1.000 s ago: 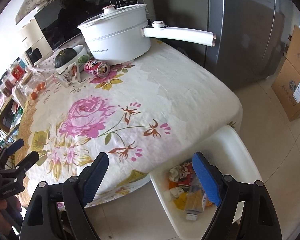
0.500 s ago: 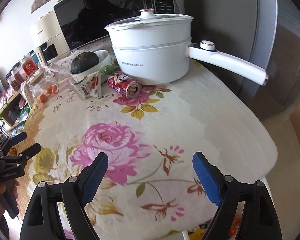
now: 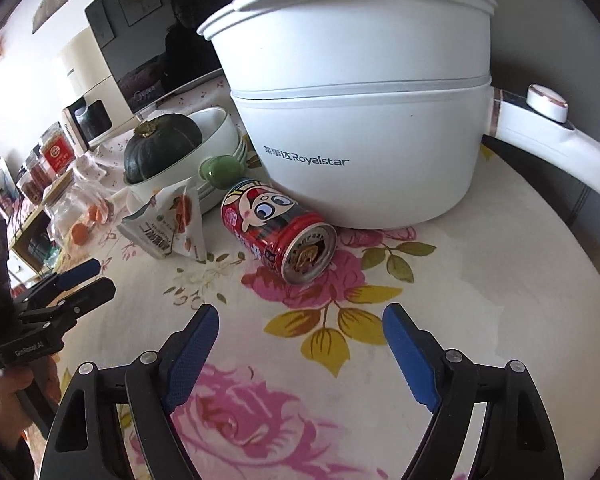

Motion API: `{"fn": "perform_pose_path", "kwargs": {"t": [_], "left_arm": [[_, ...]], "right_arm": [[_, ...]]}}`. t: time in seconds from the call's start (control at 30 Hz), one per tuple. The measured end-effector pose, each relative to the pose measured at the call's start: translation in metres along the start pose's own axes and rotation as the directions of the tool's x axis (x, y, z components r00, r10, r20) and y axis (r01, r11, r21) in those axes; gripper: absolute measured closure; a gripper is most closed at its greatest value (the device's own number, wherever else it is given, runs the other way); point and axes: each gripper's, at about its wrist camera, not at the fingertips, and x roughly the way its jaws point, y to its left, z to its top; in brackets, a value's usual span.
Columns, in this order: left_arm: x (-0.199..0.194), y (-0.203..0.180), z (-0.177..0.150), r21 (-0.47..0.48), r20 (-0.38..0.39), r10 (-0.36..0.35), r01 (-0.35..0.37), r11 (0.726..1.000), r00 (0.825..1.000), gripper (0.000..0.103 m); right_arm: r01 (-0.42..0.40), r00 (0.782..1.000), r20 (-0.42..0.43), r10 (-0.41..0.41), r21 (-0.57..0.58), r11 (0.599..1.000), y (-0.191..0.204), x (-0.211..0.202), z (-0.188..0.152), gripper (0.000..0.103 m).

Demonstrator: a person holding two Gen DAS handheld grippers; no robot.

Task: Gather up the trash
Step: 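Grasp the white snack packet with the left gripper while the right grasps the red cartoon can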

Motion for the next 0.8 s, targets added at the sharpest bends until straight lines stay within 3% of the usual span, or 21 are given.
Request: {"fn": "perform_pose_path", "kwargs": {"t": [0.17,0.37,0.47,0.6,0.67,0.8], "left_arm": [[0.02,0.006,0.01,-0.036,0.009,-0.054,0.054,0.998,0.998,0.028],[0.028,0.0,0.022,-0.028,0.018,-0.094,0.094,0.995,0.995,0.035],[0.034,-0.003,0.025,-0.026,0.01,-0.105,0.106,0.994,0.994,0.045],[0.038,-0.007,0.025,-0.025,-0.017,-0.115,0.115,0.993,0.993,0.082],[0.035,-0.01,0.023,-0.019,-0.023,-0.109,0.109,0.994,0.994,0.085],[0.023,-0.015,0.017,-0.013,-0.033,-0.098,0.097,0.995,0.995,0.091]], "right_arm": [[-0.02,1.0,0.0,0.02,0.026,0.999,-0.006,0.027,0.011,0.029],[-0.061,0.998,0.02,0.059,0.062,0.996,-0.011,0.041,0.018,0.03],[-0.081,0.996,0.025,0.08,0.061,0.995,-0.008,0.044,0.021,0.032],[-0.128,0.992,0.023,0.127,0.057,0.99,0.002,0.044,0.022,0.052],[-0.13,0.991,0.016,0.13,0.042,0.991,0.008,0.041,0.022,0.06],[-0.124,0.992,0.012,0.123,0.034,0.992,0.013,0.035,0.017,0.062]]}}
